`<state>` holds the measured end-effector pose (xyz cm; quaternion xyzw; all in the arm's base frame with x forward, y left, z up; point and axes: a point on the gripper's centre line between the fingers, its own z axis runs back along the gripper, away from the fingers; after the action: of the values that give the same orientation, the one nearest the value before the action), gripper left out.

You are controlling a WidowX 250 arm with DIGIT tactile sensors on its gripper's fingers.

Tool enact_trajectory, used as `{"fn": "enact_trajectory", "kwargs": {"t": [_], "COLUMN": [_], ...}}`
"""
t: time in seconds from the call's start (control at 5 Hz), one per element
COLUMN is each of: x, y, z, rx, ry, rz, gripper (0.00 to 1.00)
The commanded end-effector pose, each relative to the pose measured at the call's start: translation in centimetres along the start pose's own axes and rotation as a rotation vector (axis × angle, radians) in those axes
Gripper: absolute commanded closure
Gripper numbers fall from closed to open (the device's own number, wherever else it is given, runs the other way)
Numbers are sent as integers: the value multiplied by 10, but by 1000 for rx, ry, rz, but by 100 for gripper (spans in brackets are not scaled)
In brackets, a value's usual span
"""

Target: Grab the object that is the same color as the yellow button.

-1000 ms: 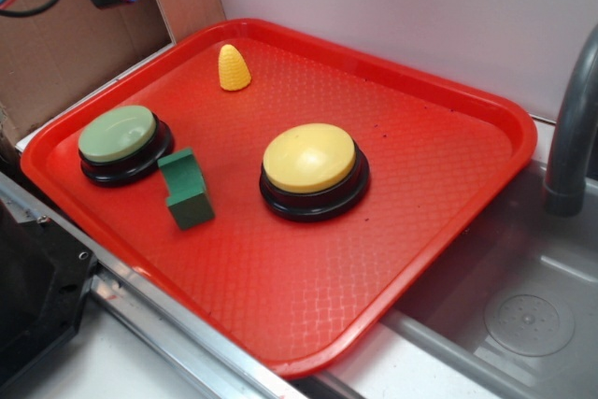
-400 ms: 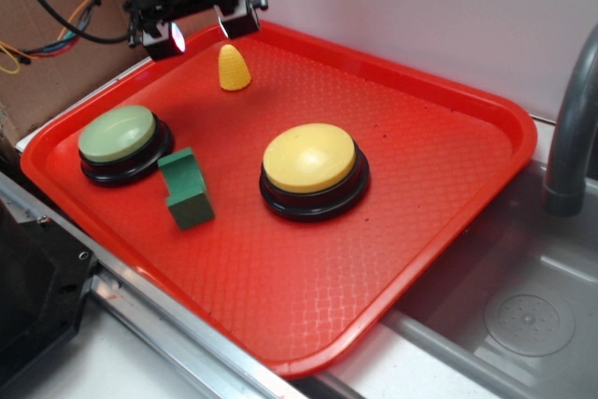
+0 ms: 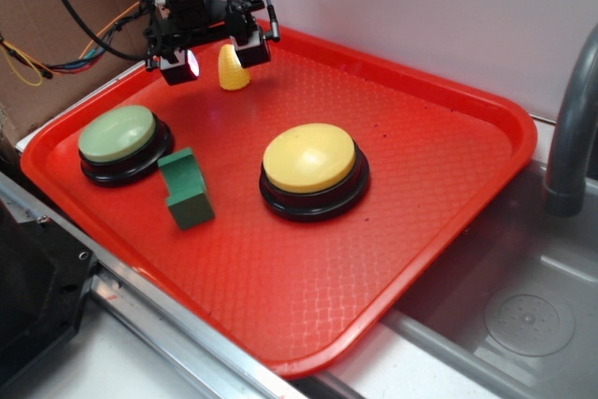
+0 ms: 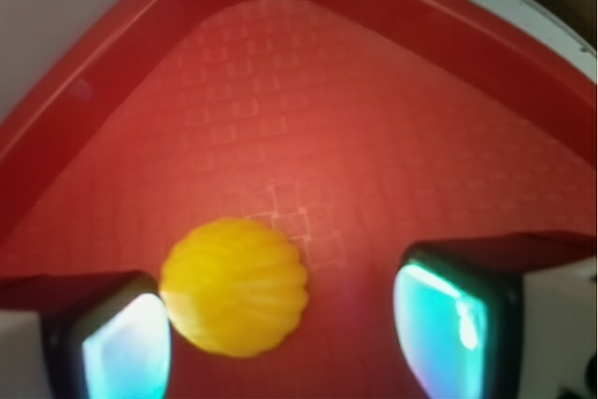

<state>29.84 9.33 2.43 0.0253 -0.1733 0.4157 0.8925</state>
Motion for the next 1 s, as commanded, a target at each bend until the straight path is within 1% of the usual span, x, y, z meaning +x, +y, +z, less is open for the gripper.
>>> {"fn": "enact_trajectory", "kwargs": {"t": [0.0,0.2,0.4,0.6,0.8], "x": [22,22,21,13,-1], "y": [-2,-3,-5,-20,-33], "z": [9,9,11,43,92], "rx": [-36,-51,-47,-25,-92], "ry": [-68,-65,-47,-1,109], "rz": [5,-4,-12,-142,-299], "gripper": [73,100,100,100,100]}}
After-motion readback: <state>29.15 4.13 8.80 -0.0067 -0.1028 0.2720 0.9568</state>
